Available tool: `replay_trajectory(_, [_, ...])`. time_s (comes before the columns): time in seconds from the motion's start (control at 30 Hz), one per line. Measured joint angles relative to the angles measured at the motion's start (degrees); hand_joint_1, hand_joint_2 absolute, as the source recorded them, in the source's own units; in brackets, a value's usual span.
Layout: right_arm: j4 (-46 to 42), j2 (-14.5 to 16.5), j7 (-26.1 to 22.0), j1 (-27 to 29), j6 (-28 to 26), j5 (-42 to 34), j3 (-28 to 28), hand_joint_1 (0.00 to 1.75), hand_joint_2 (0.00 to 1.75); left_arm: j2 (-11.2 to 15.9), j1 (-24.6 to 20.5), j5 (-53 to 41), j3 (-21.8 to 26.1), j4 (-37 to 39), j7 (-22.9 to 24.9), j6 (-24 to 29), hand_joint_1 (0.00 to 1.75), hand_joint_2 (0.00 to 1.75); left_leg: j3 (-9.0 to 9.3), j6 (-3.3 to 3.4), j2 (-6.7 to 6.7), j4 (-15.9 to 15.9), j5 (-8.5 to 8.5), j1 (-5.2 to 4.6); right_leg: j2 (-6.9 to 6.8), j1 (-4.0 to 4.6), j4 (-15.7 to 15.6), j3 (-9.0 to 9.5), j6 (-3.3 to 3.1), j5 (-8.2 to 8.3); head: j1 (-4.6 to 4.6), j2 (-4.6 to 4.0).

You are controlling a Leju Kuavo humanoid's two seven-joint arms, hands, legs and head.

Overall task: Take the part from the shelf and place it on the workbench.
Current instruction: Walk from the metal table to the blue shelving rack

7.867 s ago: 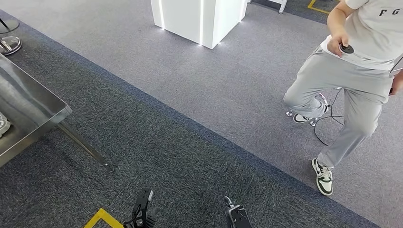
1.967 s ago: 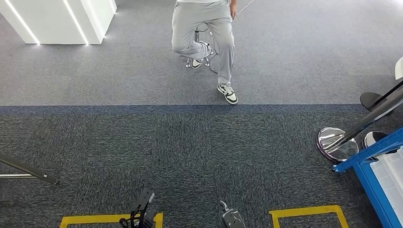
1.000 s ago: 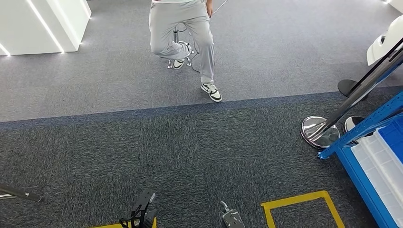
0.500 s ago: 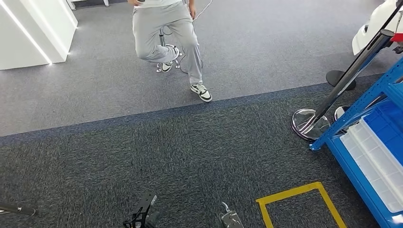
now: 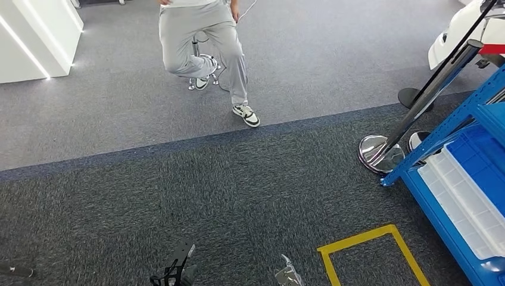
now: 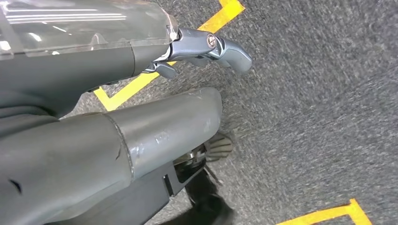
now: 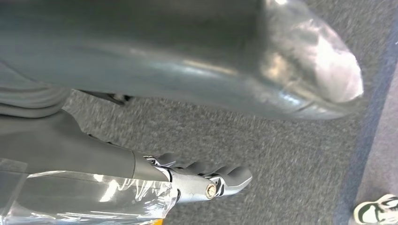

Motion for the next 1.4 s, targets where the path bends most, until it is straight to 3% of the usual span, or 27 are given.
replay_trajectory(0.03, [0.1, 0.0, 0.2, 0.0, -0.4, 0.4, 0.0, 0.00, 0.00, 0.0, 0.1, 0.0, 0.0, 0.0, 0.0, 0.0, 0.00, 0.00, -0.06, 0.02, 0.14, 0.0, -0.01, -0.05, -0.12, -0.13, 3.4, -1.72, 0.17, -1.21, 0.01, 0.00])
replay_trajectory(0.07, [0.2, 0.0, 0.4, 0.0, -0.7, 0.7, 0.0, 0.00, 0.00, 0.0, 0.1, 0.0, 0.0, 0.0, 0.0, 0.0, 0.00, 0.00, -0.08, 0.02, 0.26, 0.0, -0.03, -0.08, -0.17, -0.24, 5.1, -2.65, 0.27, -1.37, 0.02, 0.00])
replay_trajectory(0.1, [0.2, 0.0, 0.5, 0.0, -0.9, 1.0, 0.1, 0.00, 0.00, 0.0, 0.2, 0.0, 0.0, 0.0, 0.0, 0.0, 0.00, 0.00, -0.04, -0.01, 0.34, 0.1, -0.05, -0.09, -0.24, -0.32, 4.6, -2.46, 0.30, -0.38, 0.02, 0.00])
replay_trajectory(0.2, [0.4, -0.1, 0.7, 0.0, -1.3, 1.5, 0.1, 0.00, 0.00, 0.0, 0.2, -0.1, 0.0, 0.0, 0.0, 0.0, 0.00, 0.00, 0.26, -0.34, 0.37, 0.1, -0.26, -0.19, -0.71, -0.27, -6.3, 3.01, -0.11, 5.20, 0.02, 0.00])
replay_trajectory(0.27, [0.4, 0.0, 0.7, -0.1, -1.5, 1.6, 0.2, 0.00, 0.00, 0.0, 0.1, -0.1, 0.0, 0.0, -0.1, -0.1, 0.00, 0.00, 0.26, -0.57, 0.40, 0.3, -0.54, -0.43, -0.90, -0.09, -10.8, 5.13, -0.49, 6.47, -0.04, 0.00])
replay_trajectory(0.37, [0.5, 0.0, 0.8, 0.0, -1.9, 1.6, 0.3, 0.00, 0.00, 0.0, 0.1, -0.1, 0.0, 0.0, -0.2, -0.1, 0.00, 0.00, 0.25, -0.52, 0.51, 0.4, -0.76, -0.46, -0.73, 0.12, -11.2, 5.18, -0.71, 6.41, -0.18, 0.00])
replay_trajectory(0.57, [0.5, 0.0, 0.8, 0.0, -2.0, 1.6, 0.4, 0.00, 0.00, 0.0, 0.2, -0.2, 0.0, 0.0, -0.4, -0.1, 0.00, 0.00, 0.48, -1.18, 0.51, -0.1, -0.44, -0.22, -0.70, 0.39, -11.2, 5.13, -1.33, 6.33, -0.20, 0.00])
replay_trajectory(0.73, [0.7, 0.0, 0.8, -0.1, -2.0, 1.6, 0.4, 0.00, 0.00, 0.0, 0.2, -0.2, 0.0, 0.0, -0.6, -0.1, 0.00, 0.00, 0.51, -1.51, 0.51, -0.2, -0.39, -0.14, -0.70, 0.46, -11.1, 5.12, -1.48, 6.29, -0.18, 0.00])
replay_trajectory(1.07, [1.7, 0.0, 0.2, -0.1, -2.0, 1.9, 0.4, 0.00, 0.00, 0.0, 0.2, -0.2, 0.0, 0.0, -0.9, -0.1, 0.00, 0.00, 0.50, -1.53, 0.51, -0.2, -0.38, -0.15, -0.71, 0.31, -11.1, 5.15, -1.49, 6.28, -0.15, 0.00])
replay_trajectory(1.33, [2.4, 0.3, -0.9, -0.5, -1.6, 1.0, 0.3, 0.00, 0.00, 0.0, 0.3, -0.2, 0.0, 0.0, -1.3, -0.1, 0.00, 0.00, 0.44, -0.69, 0.54, -0.1, -0.38, -0.31, -0.73, 0.05, -11.4, 5.27, -0.84, 6.52, -0.19, 0.00])
replay_trajectory(1.4, [2.4, 0.4, -0.9, -0.6, -1.5, 1.0, 0.3, 0.00, 0.00, 0.0, 0.3, -0.2, 0.0, 0.0, -1.3, -0.1, 0.00, 0.00, 0.90, -0.28, 0.67, -1.3, 0.29, 0.07, -0.69, 0.01, -10.1, 4.81, -0.49, 5.41, -0.10, 0.00])
